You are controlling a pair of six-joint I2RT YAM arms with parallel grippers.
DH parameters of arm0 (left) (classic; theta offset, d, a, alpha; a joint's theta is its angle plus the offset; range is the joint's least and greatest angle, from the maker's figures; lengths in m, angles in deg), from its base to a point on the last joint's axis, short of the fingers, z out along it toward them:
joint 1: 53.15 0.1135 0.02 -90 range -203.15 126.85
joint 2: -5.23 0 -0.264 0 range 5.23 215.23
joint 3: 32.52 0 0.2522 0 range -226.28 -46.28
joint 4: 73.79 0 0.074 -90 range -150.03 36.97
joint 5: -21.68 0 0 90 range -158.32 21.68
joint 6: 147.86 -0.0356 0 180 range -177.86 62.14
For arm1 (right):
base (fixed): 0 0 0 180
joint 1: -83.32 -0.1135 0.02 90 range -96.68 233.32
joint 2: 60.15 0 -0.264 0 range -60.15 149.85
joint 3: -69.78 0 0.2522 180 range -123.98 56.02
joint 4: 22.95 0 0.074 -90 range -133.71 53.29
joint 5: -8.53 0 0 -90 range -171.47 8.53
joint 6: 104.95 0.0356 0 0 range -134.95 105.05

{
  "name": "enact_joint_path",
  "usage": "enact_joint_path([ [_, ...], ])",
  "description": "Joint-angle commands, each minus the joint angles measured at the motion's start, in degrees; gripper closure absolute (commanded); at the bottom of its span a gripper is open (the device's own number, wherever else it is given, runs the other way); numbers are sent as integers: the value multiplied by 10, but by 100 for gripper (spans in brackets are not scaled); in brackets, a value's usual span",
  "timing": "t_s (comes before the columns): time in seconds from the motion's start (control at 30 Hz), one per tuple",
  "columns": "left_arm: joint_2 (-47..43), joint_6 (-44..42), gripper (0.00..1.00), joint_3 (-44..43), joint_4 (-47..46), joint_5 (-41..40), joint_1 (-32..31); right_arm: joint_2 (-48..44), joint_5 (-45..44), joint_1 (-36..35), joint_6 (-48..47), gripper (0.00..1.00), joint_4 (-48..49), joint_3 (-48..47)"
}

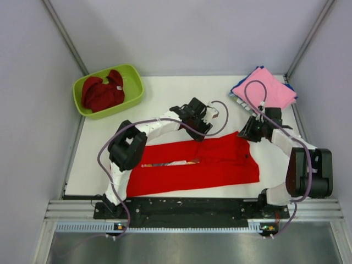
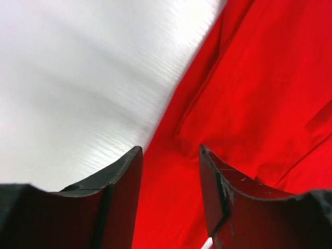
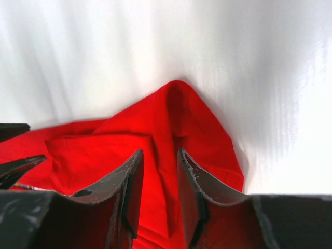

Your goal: Fold and stack the t-shirts

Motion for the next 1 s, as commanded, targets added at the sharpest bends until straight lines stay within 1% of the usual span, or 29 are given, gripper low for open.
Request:
enact_joint_path([
  [0.0, -42, -41, 48, -52, 17, -39, 0, -42, -75, -18, -16, 67, -52, -47],
  [0.07, -63, -46, 52, -41, 18, 4, -3, -58, -96, -27, -17, 69, -58, -51],
  [0.1, -74, -49, 57, -30, 20, 33, -9, -58, -93, -49, -12, 72, -59, -52],
  [0.13, -80, -53, 61, -18, 21, 67, -16, -51, -80, -50, -3, 77, -58, -56],
  [0.2, -78, -63, 62, 8, 20, 110, -37, -25, -63, -50, 13, 87, -58, -64],
  [0.23, -74, -68, 62, 25, 15, 118, -46, -9, -59, -50, 21, 92, -58, -67],
  [0.3, -61, -70, 64, 39, 0, 107, -56, 25, -46, -50, 28, 99, -58, -75],
  [0.43, -26, -83, 65, 33, -1, 57, -56, 93, -45, -50, 39, 100, -58, -89],
  [0.53, -8, -96, 65, 39, 6, 51, -58, 139, -46, -50, 45, 100, -57, -101],
  [0.63, 4, -113, 64, 44, 20, 49, -65, 186, -56, -51, 45, 100, -58, -136],
  [0.73, 3, -136, 61, 40, 45, 52, -66, 255, -61, -63, 47, 100, -66, -209],
  [0.83, -26, -157, 57, 26, 78, 64, -60, 329, -81, -91, 37, 100, -102, -338],
  [0.97, -86, -183, 48, 15, 128, 87, -33, 414, -56, -118, 34, 100, -160, -514],
])
